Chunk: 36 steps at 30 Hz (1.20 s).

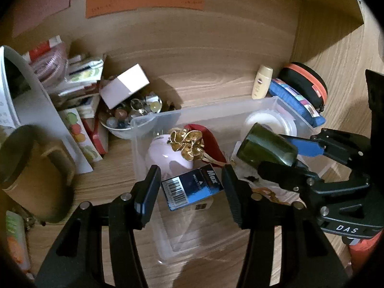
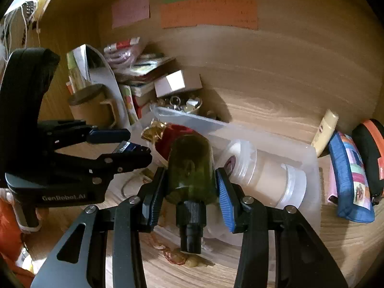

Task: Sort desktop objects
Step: 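Lower the bottle and card into the clear box and open both grippers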

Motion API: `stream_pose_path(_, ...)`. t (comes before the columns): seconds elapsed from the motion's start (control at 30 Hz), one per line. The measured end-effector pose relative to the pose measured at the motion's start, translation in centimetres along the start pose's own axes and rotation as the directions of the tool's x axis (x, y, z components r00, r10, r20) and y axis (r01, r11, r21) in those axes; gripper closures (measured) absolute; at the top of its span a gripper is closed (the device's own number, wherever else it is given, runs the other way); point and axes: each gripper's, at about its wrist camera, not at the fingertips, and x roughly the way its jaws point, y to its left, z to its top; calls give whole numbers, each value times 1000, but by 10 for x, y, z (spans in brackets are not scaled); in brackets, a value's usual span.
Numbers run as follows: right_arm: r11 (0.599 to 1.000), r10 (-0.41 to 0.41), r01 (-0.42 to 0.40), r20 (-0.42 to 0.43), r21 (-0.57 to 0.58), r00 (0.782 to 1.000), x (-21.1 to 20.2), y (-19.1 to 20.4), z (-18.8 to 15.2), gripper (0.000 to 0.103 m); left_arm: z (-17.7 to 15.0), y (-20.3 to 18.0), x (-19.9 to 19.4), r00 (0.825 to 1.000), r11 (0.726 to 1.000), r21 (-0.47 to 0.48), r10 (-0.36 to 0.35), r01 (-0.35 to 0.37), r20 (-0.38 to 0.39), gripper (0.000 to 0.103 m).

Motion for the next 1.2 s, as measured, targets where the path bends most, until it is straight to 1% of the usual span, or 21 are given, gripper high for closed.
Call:
stream_pose_path(0.2,1000,0,0,-8,-14,1000,5,1,-2,65,-2,-1,4,1000,1000,7,0,0,-1,51)
stream_pose_path(0.33,998,-42,42,5,-50,999,5,8,-3,65,-2,-1,4,1000,1000,11,-5,5,4,51)
stream_pose_path(0.43,998,-42,42,5,-54,999,4,8,-3,64,-2,-2,4,1000,1000,13,-6,6,4,50)
stream_pose_path(0.6,998,-43,44,21,-53,999,0,9,-2,57,-1,-1,3,1000,1000,9,-2,2,7,41)
stream_pose_path(0.77,997,-48,50,38,-51,998,-6,9,0,56,0,-1,-6,999,1000,9,11,-11,35,33)
stream_pose_path(1.03,996,-67,70,63,-47,996,-21,11,1,56,-1,1,-28,996,999,8,53,-53,70,26)
stream_pose_path(1.07,996,-69,72,64,-45,996,-23,11,1,53,-2,2,-31,996,998,6,55,-56,74,25)
stream_pose_path(1.1,996,-74,77,66,-41,995,-25,11,0,45,-3,3,-35,995,998,3,59,-60,79,24)
stream_pose_path(1.17,995,-95,97,81,-32,992,-32,10,-2,34,-6,3,-41,994,998,1,66,-66,86,22)
stream_pose_path(1.2,994,-101,104,89,-30,991,-36,12,-3,34,-7,4,-44,994,998,1,69,-70,89,20)
